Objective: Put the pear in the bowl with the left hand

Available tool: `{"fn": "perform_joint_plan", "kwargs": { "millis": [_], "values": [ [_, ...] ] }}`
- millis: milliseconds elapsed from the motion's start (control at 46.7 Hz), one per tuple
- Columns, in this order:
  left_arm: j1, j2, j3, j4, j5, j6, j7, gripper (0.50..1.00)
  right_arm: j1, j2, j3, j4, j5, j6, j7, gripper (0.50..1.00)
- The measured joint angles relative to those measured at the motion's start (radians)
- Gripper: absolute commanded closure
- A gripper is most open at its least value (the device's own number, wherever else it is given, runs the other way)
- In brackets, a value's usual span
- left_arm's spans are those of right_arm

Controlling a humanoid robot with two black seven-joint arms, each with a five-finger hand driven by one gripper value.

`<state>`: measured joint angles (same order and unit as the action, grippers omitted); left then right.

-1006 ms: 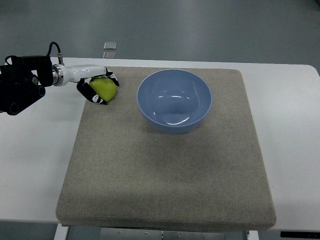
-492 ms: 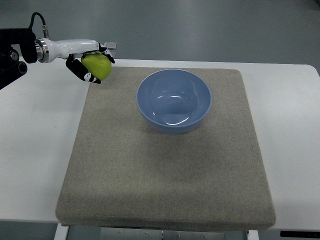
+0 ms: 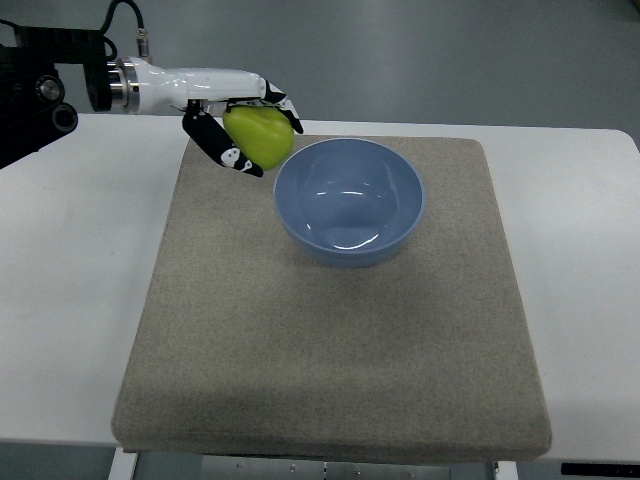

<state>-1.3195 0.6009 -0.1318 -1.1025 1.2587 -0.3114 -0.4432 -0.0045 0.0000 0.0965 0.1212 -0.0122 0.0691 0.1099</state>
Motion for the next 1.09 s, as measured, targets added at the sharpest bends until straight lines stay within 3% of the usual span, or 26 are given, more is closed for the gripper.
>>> {"fn": "perform_joint_plan", "kwargs": {
  "millis": [343,385,407,514,599,642,706,813,878,1092],
  "values": [
    [-0.001,-0.182,0.017,0.06,0.019,0.014,0.008,1.0,0.0,0.0,0.0,0.0,0.0,0.0,-0.001,0.574],
    [-0.001,-0.198,0.025,0.074,0.02,0.015,0.009,0.871,0.0,0.0,0.0,0.0,0.0,0.0,-0.001,0.574],
    [-0.001,-0.208,0.033,0.086,0.02,0.017,0.01,0.83,0.0,0.0,0.0,0.0,0.0,0.0,-0.001,0.574],
    [0.005,-0.237,0.067,0.117,0.032,0.043,0.011,0.802,0.0,0.0,0.0,0.0,0.0,0.0,-0.001,0.574],
    [0.009,-0.244,0.095,0.124,0.062,0.07,0.011,0.729,0.0,0.0,0.0,0.0,0.0,0.0,0.0,0.574],
    [0.009,-0.246,0.1,0.125,0.076,0.076,0.011,0.722,0.0,0.0,0.0,0.0,0.0,0.0,0.0,0.574],
    [0.009,-0.246,0.101,0.125,0.085,0.078,0.011,0.626,0.0,0.0,0.0,0.0,0.0,0.0,0.0,0.574],
    [0.009,-0.247,0.101,0.124,0.087,0.078,0.011,0.604,0.0,0.0,0.0,0.0,0.0,0.0,0.0,0.574],
    [0.005,-0.245,0.102,0.124,0.087,0.078,0.011,0.538,0.0,0.0,0.0,0.0,0.0,0.0,0.0,0.574],
    [-0.003,-0.233,0.103,0.125,0.087,0.072,0.011,0.534,0.0,0.0,0.0,0.0,0.0,0.0,0.0,0.574]
  ]
}}
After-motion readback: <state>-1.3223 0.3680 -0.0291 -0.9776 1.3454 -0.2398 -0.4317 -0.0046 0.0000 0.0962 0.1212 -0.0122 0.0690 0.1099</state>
